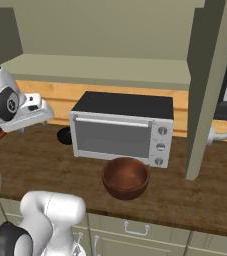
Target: Pick up the bowls on the counter and stack them on top of one another in the open cabinet. Place the smaller bowl on top of the larger bowl.
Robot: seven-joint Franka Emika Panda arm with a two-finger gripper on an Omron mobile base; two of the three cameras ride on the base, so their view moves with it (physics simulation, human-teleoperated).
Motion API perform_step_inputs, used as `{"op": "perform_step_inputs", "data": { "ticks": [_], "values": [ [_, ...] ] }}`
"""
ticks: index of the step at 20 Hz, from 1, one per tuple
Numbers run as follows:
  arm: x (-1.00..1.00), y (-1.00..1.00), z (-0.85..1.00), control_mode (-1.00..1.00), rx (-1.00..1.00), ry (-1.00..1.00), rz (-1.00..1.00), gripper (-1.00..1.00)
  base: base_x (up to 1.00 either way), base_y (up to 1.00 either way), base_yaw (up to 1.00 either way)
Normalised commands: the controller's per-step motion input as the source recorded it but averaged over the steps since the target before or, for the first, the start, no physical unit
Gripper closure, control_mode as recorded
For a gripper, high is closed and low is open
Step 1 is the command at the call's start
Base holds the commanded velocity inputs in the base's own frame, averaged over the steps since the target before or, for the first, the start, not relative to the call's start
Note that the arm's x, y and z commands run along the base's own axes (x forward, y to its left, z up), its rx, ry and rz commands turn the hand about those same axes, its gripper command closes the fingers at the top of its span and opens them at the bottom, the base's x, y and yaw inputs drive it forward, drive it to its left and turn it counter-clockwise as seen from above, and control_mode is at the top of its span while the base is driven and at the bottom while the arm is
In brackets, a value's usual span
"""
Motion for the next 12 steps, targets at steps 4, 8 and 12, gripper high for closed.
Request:
{"op": "perform_step_inputs", "data": {
  "ticks": [4, 8, 12],
  "values": [
    [-0.54, 1.00, -0.40, -1.00, -0.33, -0.10, 0.40, -1.00, 0.00, 0.00, 0.00],
    [-0.01, 0.54, -0.27, -1.00, -0.21, -0.03, 0.21, -1.00, 0.00, 0.00, 0.00],
    [0.40, 0.06, -0.14, -1.00, -0.06, 0.00, 0.01, -1.00, 0.00, 0.00, 0.00]
  ]
}}
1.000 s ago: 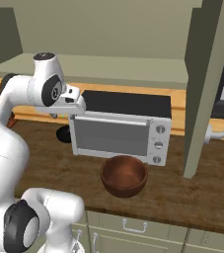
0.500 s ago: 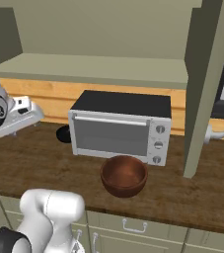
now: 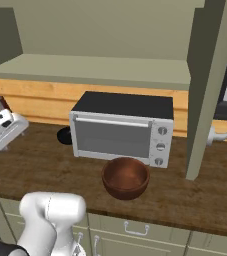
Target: Pick up the bowls on the counter and stack them on top of one another in the open cabinet. Place the smaller bowl on top of the larger bowl.
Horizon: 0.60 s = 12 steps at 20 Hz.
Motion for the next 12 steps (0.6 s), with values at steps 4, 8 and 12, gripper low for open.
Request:
{"op": "perform_step_inputs", "data": {
  "ticks": [4, 8, 12],
  "values": [
    [0.59, 0.01, -0.22, -1.00, -0.07, 0.00, 0.00, -1.00, 0.00, 0.00, 0.00],
    [0.67, 0.10, -0.24, -1.00, -0.03, 0.01, 0.00, -1.00, 0.00, 0.00, 0.00],
    [0.65, 0.08, -0.21, -1.00, 0.00, 0.00, 0.00, -1.00, 0.00, 0.00, 0.00]
  ]
}}
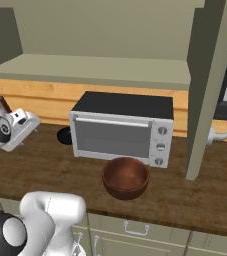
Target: Pick up the bowls on the counter and stack them on top of one another in the open cabinet. Place the smaller bowl on top of the larger bowl.
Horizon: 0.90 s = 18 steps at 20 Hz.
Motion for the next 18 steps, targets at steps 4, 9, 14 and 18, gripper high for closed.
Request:
{"op": "perform_step_inputs", "data": {
  "ticks": [4, 9, 14, 18],
  "values": [
    [0.70, 0.05, -0.29, -1.00, 0.00, 0.01, 0.00, -1.00, 0.00, 0.00, 0.00],
    [0.88, 0.01, -0.36, -1.00, 0.00, 0.02, -0.01, -1.00, 0.00, 0.00, 0.00],
    [0.89, 0.03, -0.35, -1.00, 0.00, 0.12, -0.16, -1.00, 0.00, 0.00, 0.00],
    [0.81, 0.13, -0.23, -1.00, 0.00, 0.17, -0.21, -1.00, 0.00, 0.00, 0.00]
  ]
}}
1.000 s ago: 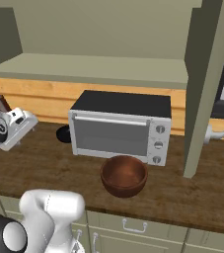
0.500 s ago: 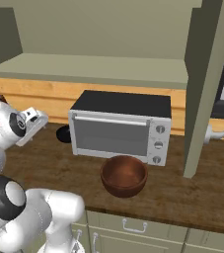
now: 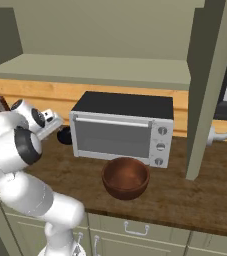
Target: Pick up the bowls on the counter and stack them on top of one another in the open cabinet. Place the smaller bowl on top of the larger bowl.
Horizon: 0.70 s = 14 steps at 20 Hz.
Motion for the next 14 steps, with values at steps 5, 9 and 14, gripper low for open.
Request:
{"op": "perform_step_inputs", "data": {
  "ticks": [5, 9, 14],
  "values": [
    [0.14, 0.00, -0.08, -1.00, -0.02, 0.12, -0.01, -1.00, 0.00, 0.00, 0.00],
    [0.19, 0.05, -0.34, -1.00, -0.12, 0.04, 0.00, -1.00, 0.00, 0.00, 0.00],
    [0.46, 0.00, -0.49, -1.00, -0.14, 0.00, 0.00, -1.00, 0.00, 0.00, 0.00]
  ]
}}
